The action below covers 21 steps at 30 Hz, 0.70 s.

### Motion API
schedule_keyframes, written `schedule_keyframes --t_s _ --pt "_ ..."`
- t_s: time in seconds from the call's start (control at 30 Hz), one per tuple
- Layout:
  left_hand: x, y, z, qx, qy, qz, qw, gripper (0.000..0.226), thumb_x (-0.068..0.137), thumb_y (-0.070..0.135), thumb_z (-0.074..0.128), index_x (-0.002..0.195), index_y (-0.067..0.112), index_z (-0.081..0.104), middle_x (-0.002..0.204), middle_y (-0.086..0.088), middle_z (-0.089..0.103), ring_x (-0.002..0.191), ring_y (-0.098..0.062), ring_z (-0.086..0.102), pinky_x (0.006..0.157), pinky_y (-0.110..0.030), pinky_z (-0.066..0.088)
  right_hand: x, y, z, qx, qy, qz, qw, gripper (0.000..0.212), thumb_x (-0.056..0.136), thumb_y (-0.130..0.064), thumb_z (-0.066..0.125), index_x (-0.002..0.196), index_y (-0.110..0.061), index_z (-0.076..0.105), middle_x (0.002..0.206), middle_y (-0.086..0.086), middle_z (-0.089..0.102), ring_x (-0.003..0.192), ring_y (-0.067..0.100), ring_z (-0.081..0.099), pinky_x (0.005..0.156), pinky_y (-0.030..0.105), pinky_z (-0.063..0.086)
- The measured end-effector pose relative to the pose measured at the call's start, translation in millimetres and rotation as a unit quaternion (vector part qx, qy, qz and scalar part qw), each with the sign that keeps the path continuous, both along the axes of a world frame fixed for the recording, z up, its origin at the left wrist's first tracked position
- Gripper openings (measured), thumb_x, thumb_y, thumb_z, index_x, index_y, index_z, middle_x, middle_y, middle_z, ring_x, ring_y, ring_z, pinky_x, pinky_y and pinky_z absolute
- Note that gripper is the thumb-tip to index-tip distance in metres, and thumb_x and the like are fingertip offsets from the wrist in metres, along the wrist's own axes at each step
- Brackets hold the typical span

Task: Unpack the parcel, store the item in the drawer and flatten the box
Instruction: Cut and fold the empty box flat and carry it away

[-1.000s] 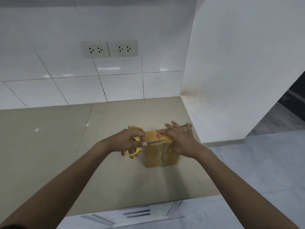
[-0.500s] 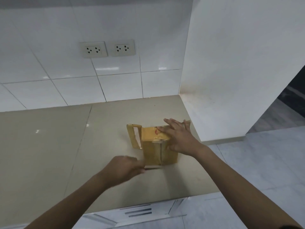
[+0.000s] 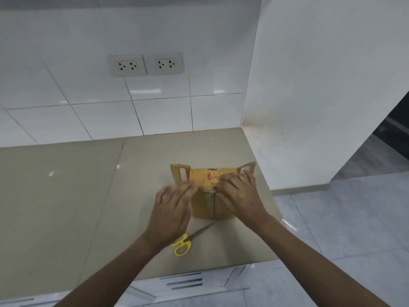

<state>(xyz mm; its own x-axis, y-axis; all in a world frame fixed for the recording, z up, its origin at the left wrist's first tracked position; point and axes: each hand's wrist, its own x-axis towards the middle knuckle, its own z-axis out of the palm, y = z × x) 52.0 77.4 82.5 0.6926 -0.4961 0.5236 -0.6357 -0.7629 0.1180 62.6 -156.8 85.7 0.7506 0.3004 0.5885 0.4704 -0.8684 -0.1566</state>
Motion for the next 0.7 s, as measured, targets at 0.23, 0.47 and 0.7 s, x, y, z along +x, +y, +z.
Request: schedule_keyframes --t_s 0.23,0.47,0.7 --pt "58 -42 37 0.023 0.36 -0.052 0.931 0.045 0.105 0.036 0.022 0.149 0.043 0.02 0.16 0.019 0.014 0.148 -0.005 0.002 0.121 -0.048 0.001 -12 7 -12 0.012 -0.008 0.035 0.999 0.012 0.09 -0.014 0.057 0.094 -0.013 0.069 0.114 0.006 0.069 0.118 0.025 0.059 0.107 0.06 0.034" --pt "66 -47 27 0.101 0.318 -0.025 0.942 0.079 0.079 0.082 0.018 0.149 0.046 0.011 0.162 0.017 0.01 0.149 -0.01 0.005 0.117 -0.06 0.001 -32 7 -25 0.038 -0.042 0.035 0.998 0.033 0.103 -0.019 0.038 0.11 -0.004 0.066 0.114 0.014 0.068 0.114 0.033 0.06 0.103 0.053 0.041" --pt "63 -66 12 0.059 0.262 0.047 0.962 0.061 0.09 0.066 0.035 0.145 0.041 0.025 0.158 0.01 0.025 0.143 -0.018 0.022 0.107 -0.058 0.024 -56 8 -17 0.148 0.022 0.029 0.988 0.024 0.095 -0.017 0.054 0.115 -0.008 0.064 0.133 0.006 0.059 0.129 0.02 0.049 0.102 0.051 0.043"
